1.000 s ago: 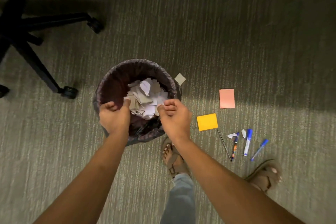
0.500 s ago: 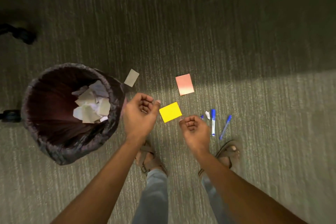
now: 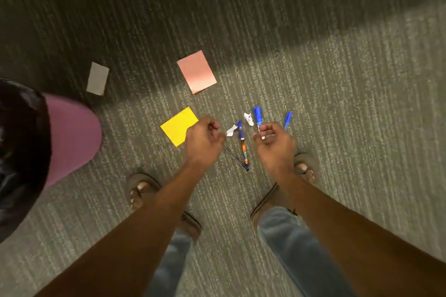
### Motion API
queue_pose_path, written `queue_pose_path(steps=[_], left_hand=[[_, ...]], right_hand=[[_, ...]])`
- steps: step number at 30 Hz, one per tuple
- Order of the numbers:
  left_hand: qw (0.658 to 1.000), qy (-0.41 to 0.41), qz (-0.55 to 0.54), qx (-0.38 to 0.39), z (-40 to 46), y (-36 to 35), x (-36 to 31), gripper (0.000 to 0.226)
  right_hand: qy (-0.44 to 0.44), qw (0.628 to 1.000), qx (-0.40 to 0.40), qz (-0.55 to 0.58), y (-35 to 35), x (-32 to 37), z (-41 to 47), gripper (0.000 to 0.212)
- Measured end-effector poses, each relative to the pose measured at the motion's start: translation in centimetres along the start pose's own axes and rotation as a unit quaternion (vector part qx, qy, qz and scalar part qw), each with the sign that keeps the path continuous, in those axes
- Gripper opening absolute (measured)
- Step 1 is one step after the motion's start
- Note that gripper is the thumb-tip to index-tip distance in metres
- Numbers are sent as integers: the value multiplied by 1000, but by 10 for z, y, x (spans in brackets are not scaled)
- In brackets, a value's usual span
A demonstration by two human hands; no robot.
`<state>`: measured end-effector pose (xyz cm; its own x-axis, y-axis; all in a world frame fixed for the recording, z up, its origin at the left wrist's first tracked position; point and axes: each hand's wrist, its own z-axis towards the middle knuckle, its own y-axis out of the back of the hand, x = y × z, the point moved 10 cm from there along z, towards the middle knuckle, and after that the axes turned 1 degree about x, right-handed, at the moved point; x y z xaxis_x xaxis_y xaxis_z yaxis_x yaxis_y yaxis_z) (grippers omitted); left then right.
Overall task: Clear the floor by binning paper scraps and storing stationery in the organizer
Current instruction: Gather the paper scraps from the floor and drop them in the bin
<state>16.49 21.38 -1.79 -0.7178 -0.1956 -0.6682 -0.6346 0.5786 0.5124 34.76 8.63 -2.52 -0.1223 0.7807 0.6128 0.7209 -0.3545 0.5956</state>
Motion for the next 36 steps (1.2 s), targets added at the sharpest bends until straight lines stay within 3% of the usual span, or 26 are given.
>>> queue_pose_path(steps=[7,13,17,20,24,28,32,36], left_hand=[[988,-24,145,49,29,-82,29,29],[991,-22,130,-22,43,-82,41,13],[997,74,-21,-7,47,-74,61,7],[978,149,-143,-5,43,-64,72,10],[950,183,-250,17,38,-46,60,14],[933,174,-305,75,40,-25,32,31],[928,170,-313,113,45,-4,19,44],[925,167,-309,142,53,17,9,42]], right_hand=[[115,990,14,-77,-30,-19,44,22],[180,968,19,-173,-56,-7,62,25],[127,983,-4,-131,-50,-13,66,18],[47,999,-3,-16,-39,-17,59,15],[-81,976,91,180,-49,0,39,9],[-136,943,188,239,-72,28,22,14],[-136,942,195,238,-79,61,24,16],[-121,948,187,226,-86,83,29,11]])
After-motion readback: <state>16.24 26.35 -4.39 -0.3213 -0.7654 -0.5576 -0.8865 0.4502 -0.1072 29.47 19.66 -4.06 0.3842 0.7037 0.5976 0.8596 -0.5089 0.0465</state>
